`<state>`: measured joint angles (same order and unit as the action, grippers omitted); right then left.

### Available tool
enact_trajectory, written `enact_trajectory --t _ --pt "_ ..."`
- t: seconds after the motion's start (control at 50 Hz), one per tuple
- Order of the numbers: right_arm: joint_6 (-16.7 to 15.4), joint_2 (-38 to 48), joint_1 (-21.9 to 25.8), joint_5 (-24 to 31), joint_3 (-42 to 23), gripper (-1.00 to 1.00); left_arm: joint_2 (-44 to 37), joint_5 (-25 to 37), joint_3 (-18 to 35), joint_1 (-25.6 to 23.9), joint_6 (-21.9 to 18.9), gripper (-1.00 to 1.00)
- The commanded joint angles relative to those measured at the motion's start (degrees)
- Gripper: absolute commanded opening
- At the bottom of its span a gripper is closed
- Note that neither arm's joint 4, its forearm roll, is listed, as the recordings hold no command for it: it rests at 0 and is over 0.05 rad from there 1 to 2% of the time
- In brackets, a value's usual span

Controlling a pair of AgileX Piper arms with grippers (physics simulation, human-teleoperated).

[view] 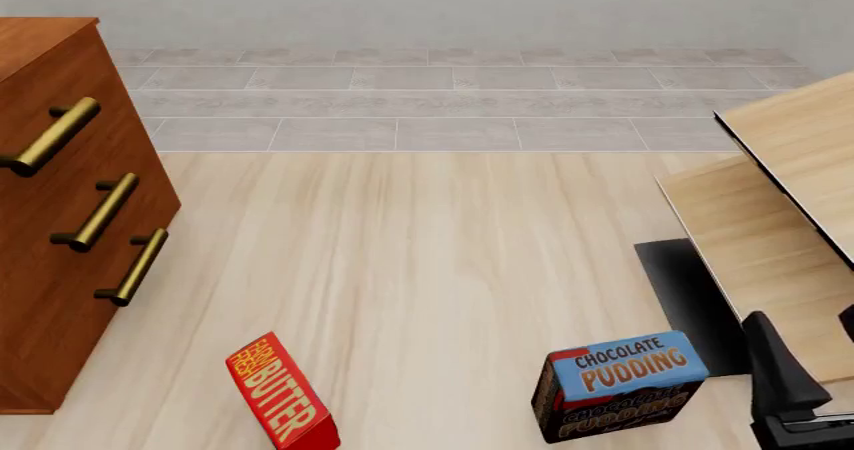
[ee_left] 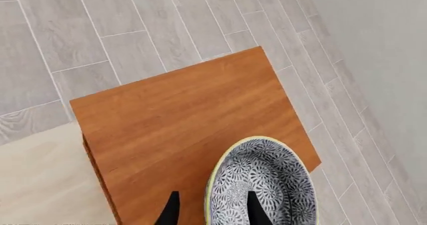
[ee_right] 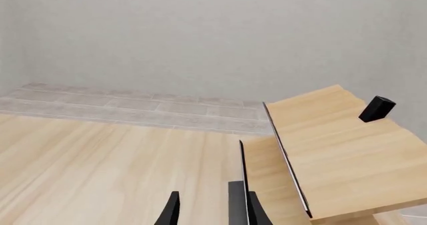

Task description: Close the top drawer of the cabinet and put the bowl on top of it.

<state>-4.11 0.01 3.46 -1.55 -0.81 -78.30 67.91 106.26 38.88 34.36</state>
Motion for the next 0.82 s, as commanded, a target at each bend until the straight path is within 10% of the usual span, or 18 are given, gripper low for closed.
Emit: enact_trajectory --t 0.02,0.82 --pt "-0.17 0.0 0.16 0.04 0.01 1.0 2.65 1.78 1.55 0.27 0.16 1.0" --pt "0.27 0.0 -0.27 -0.01 0.01 1.0 5.08 1.89 12.12 4.95 0.57 1.0"
